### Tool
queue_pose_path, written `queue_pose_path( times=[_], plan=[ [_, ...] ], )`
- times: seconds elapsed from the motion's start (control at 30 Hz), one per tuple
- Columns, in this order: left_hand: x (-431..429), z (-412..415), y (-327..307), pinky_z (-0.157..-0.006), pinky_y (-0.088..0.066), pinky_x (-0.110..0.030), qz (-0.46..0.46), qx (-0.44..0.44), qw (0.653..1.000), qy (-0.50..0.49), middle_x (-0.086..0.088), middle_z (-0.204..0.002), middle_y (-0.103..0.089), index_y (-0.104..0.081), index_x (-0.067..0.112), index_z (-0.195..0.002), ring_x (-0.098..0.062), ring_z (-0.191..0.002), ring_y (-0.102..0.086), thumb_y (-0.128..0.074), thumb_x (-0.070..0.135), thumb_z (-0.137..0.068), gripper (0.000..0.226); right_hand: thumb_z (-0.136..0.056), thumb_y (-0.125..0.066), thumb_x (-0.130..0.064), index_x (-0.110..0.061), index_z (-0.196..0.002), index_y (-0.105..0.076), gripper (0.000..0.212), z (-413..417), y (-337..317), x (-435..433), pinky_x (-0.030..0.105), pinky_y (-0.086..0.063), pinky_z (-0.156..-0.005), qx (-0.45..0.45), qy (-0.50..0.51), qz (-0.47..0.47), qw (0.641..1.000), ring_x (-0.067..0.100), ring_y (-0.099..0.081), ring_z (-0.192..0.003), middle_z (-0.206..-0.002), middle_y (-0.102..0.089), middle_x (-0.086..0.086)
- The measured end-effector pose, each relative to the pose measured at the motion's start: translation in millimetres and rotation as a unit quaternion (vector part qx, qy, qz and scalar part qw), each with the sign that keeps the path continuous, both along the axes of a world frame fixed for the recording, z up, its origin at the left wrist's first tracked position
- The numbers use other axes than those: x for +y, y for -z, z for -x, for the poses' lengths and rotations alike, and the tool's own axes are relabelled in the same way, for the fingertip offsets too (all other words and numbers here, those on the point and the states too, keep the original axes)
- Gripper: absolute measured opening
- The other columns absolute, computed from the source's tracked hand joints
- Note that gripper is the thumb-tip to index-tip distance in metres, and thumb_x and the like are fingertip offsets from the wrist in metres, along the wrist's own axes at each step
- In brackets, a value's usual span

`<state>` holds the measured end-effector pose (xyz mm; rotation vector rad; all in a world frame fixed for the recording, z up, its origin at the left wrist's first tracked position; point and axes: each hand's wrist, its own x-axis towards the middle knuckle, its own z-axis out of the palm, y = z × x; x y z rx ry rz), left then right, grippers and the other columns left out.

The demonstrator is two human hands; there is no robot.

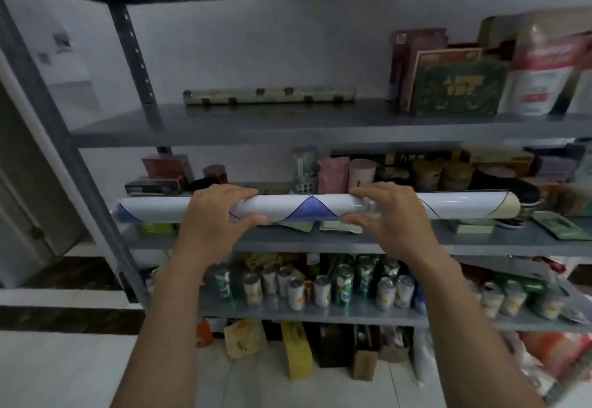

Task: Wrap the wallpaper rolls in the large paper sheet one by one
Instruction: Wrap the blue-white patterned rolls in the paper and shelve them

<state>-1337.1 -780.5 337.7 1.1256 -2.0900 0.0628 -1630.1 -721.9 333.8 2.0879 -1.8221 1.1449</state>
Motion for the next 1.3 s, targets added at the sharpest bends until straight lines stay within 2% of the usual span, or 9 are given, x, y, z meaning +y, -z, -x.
queue_pose_path(
  times=[0.27, 0.43, 0.6, 0.73, 0.8, 0.9, 1.03, 1.17, 1.3],
  plan=[
    [-116.0, -27.3, -57.1, -0.092, -0.040, -0.036, 0.056, 0.001, 0.998, -0.003, 0.003, -0.112, -0.068, -0.068, 0.021, -0.114, -0.018, -0.100, -0.059, -0.073, 0.045, -0.077, 0.045, -0.070, -0.078, -0.044, -0.019, -0.108, -0.072, 0.046, -29.4, -52.4, -111.1, 0.048, -0.049, -0.084, -0.002, 0.006, 0.053, 0.999, 0.026, -0.065, -0.090, -0.102, -0.072, 0.002],
    [-191.7, -27.7, -85.9, -0.090, -0.047, -0.045, 0.080, -0.007, 0.997, -0.003, 0.003, -0.110, -0.068, -0.067, 0.022, -0.115, -0.019, -0.097, -0.059, -0.060, 0.062, -0.076, 0.056, -0.071, -0.080, -0.043, -0.021, -0.111, -0.071, 0.048, -33.3, -89.7, -182.2, 0.046, -0.046, -0.089, 0.001, 0.005, 0.052, 0.999, 0.023, -0.061, -0.097, -0.108, -0.070, 0.002],
    [-265.0, -18.9, -110.9, -0.094, -0.043, -0.030, 0.051, 0.003, 0.998, -0.025, 0.007, -0.122, -0.063, -0.064, 0.028, -0.123, -0.012, -0.110, -0.054, -0.068, 0.055, -0.077, 0.053, -0.075, -0.076, -0.048, -0.027, -0.117, -0.067, 0.049, -24.5, -113.7, -256.0, 0.039, -0.048, -0.089, 0.011, 0.010, 0.032, 0.999, 0.024, -0.061, -0.105, -0.117, -0.068, 0.000],
    [-317.1, -12.5, -123.2, -0.085, -0.036, -0.023, 0.048, 0.011, 0.999, -0.014, 0.007, -0.114, -0.066, -0.067, 0.026, -0.116, -0.010, -0.103, -0.054, -0.073, 0.048, -0.078, 0.045, -0.073, -0.078, -0.045, -0.023, -0.113, -0.069, 0.047, -18.4, -126.1, -314.1, 0.034, -0.046, -0.085, 0.026, 0.009, 0.035, 0.999, 0.025, -0.061, -0.103, -0.114, -0.069, 0.000],
    [-338.3, -10.5, -126.3, -0.086, -0.041, -0.027, 0.055, 0.008, 0.998, -0.006, 0.003, -0.111, -0.068, -0.068, 0.023, -0.116, -0.014, -0.100, -0.057, -0.075, 0.045, -0.077, 0.045, -0.071, -0.080, -0.043, -0.020, -0.112, -0.070, 0.048, -17.4, -133.1, -338.6, 0.035, -0.046, -0.086, 0.029, 0.007, 0.028, 0.999, 0.026, -0.062, -0.103, -0.113, -0.069, 0.001],
    [-372.0, -9.8, -132.6, -0.090, -0.046, -0.038, 0.030, -0.005, 1.000, -0.007, 0.003, -0.108, -0.068, -0.067, 0.024, -0.116, -0.018, -0.100, -0.059, -0.071, 0.057, -0.072, 0.055, -0.071, -0.080, -0.042, -0.022, -0.112, -0.069, 0.047, -17.0, -142.9, -371.0, 0.037, -0.047, -0.088, 0.038, 0.010, 0.005, 0.999, 0.027, -0.062, -0.104, -0.113, -0.069, -0.001],
    [-413.3, -7.3, -148.6, -0.091, -0.046, -0.037, 0.001, -0.028, 1.000, 0.001, 0.005, -0.109, -0.067, -0.067, 0.028, -0.115, -0.016, -0.102, -0.059, -0.064, 0.065, -0.069, 0.059, -0.072, -0.079, -0.044, -0.024, -0.113, -0.067, 0.047, -14.4, -154.8, -405.9, 0.037, -0.047, -0.090, 0.039, 0.021, -0.022, 0.999, 0.023, -0.060, -0.106, -0.114, -0.068, -0.004],
    [-449.9, -4.8, -160.2, -0.090, -0.047, -0.034, -0.017, -0.057, 0.998, 0.013, 0.006, -0.114, -0.065, -0.066, 0.027, -0.116, -0.015, -0.104, -0.058, -0.074, 0.050, -0.076, 0.048, -0.074, -0.077, -0.047, -0.025, -0.117, -0.064, 0.050, -12.5, -162.1, -432.9, 0.035, -0.047, -0.090, 0.043, 0.030, -0.061, 0.997, 0.020, -0.057, -0.108, -0.119, -0.064, -0.006],
    [-477.2, -0.5, -162.4, -0.091, -0.048, -0.039, -0.032, -0.076, 0.997, 0.016, 0.006, -0.115, -0.065, -0.065, 0.027, -0.116, -0.017, -0.104, -0.058, -0.072, 0.051, -0.077, 0.046, -0.071, -0.077, -0.050, -0.028, -0.117, -0.063, 0.053, -12.7, -162.1, -456.5, 0.035, -0.047, -0.090, 0.031, 0.049, -0.093, 0.994, 0.019, -0.055, -0.108, -0.120, -0.061, -0.005]
  ],
)
